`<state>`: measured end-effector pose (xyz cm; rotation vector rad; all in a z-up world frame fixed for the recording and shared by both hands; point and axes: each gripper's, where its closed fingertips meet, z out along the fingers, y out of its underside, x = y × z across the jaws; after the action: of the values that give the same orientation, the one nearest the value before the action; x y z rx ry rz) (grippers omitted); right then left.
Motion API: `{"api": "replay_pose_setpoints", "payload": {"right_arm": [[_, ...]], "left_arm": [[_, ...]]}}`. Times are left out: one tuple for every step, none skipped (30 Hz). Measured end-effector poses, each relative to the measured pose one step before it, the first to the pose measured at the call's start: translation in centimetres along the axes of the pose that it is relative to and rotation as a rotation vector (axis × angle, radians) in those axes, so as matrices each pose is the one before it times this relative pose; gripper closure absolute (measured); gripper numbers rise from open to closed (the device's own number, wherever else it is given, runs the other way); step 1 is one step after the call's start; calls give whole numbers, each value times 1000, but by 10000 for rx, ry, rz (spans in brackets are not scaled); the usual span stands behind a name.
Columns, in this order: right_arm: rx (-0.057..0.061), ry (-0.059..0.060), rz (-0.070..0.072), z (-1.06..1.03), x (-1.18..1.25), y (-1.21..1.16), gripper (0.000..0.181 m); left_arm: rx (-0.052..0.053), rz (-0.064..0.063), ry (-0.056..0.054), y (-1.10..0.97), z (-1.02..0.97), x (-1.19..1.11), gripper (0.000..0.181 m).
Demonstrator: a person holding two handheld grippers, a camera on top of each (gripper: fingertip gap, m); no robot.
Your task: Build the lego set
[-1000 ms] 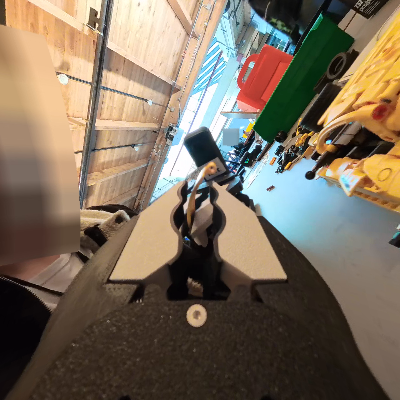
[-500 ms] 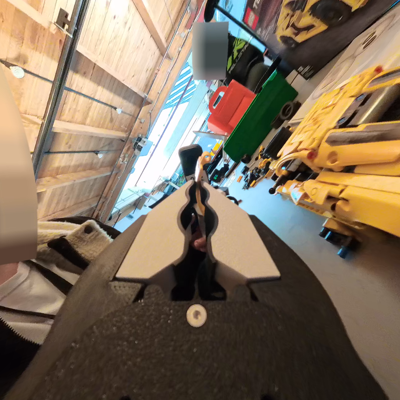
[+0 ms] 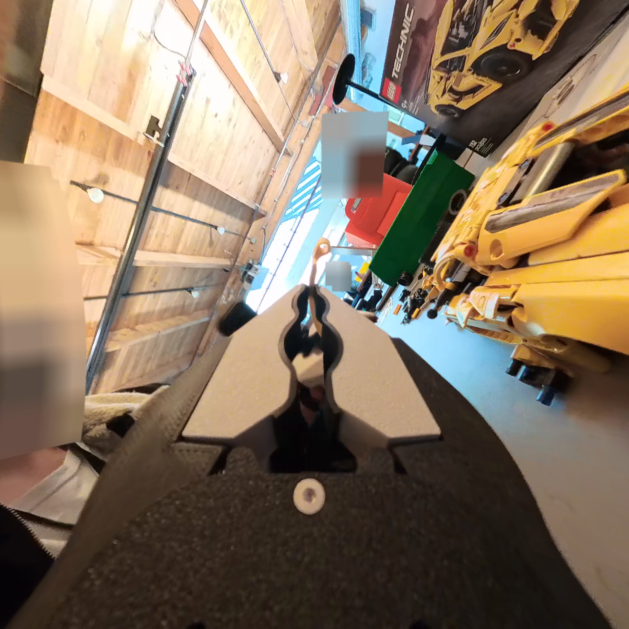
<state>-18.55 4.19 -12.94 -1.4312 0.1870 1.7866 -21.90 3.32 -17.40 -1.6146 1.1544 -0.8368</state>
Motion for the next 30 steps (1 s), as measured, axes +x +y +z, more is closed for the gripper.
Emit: {"api": "replay_pose_setpoints", "payload": {"right_arm": [[160, -62, 178, -89, 64, -161, 181], [24, -40, 177, 8, 124, 32, 181], [-20, 6, 115, 23, 136, 60, 181], [45, 59, -13, 2, 109, -48, 181], [-21, 138, -74, -6, 142, 11, 181], [-34, 132, -99, -2, 112, 28, 181], [-12, 104, -85, 5, 85, 19, 180], [9, -10, -27, 21, -40, 31, 180], [-18, -20, 19, 52, -13, 73, 180], [46, -4, -7, 12, 12, -28, 180], [65, -8, -15, -26, -11, -102, 180], [1, 4, 17, -15, 20, -29, 180], [-24, -1, 26, 16, 34, 41, 180], [-17, -8, 14, 38, 6, 58, 181], [-29, 39, -40, 43, 30, 62, 180], [-41, 82, -79, 53, 64, 86, 180], [-40, 46, -79, 65, -1, 70, 180], [-52, -13, -45, 74, -71, 98, 180], [34, -24, -42, -1, -85, -37, 181], [1, 60, -57, -39, 43, -5, 180], [-25, 6, -52, -5, -35, 18, 180], [-76, 29, -105, 18, -30, 49, 180], [-171, -19, -173, -23, -148, 66, 179], [-97, -82, -237, -151, -344, -184, 174], [-9, 71, -346, -355, -254, -489, 167], [28, 212, -642, -576, -189, -768, 165], [24, 480, -907, -684, 94, -903, 160], [-10, 577, -1276, -625, 240, -848, 154], [-6, 657, -1313, -499, 354, -691, 148], [-106, 594, -1133, -342, 344, -334, 144]], "left_arm": [[-375, 876, -560, 425, 310, 90, 147], [-259, 701, -465, 179, 226, 167, 148], [-70, 573, -319, -118, 92, 258, 156], [147, 417, -349, -391, -71, 88, 162], [238, 325, -509, -473, -179, -291, 168], [206, 291, -534, -360, -169, -424, 170], [106, 250, -340, -134, -67, -244, 170], [-5, 134, -174, 42, 50, -62, 170], [-61, 37, -13, 101, 100, 77, 170], [-67, -60, 107, 60, 81, 137, 169], [-27, -142, 118, 20, 62, 105, 168], [12, -184, 120, -11, 22, 72, 166], [-3, -189, 124, 20, 28, 61, 164], [-5, -172, 77, 0, 14, 8, 163], [47, -145, 53, -93, -18, -7, 163], [76, -137, 48, -162, -18, 36, 163], [80, -137, 18, -176, -17, 16, 165], [68, -118, -22, -141, -46, -62, 173], [84, -90, -130, -174, -98, -285, 173], [84, -61, -74, -181, -121, -293, 174], [20, -90, 171, -41, -59, 14, 174], [-25, -153, 231, 84, -13, 63, 174], [43, -159, 204, 34, -41, -51, 174], [95, -186, 229, -25, -89, -94, 174], [21, -250, 276, 62, -57, -134, 174], [-22, -299, 331, 90, -60, -189, 174], [48, -348, 379, -15, -83, -238, 174], [36, -425, 571, -82, -103, -46, 174], [40, -482, 744, -209, -140, 220, 174], [144, -470, 514, -383, -200, -50, 174]]}}
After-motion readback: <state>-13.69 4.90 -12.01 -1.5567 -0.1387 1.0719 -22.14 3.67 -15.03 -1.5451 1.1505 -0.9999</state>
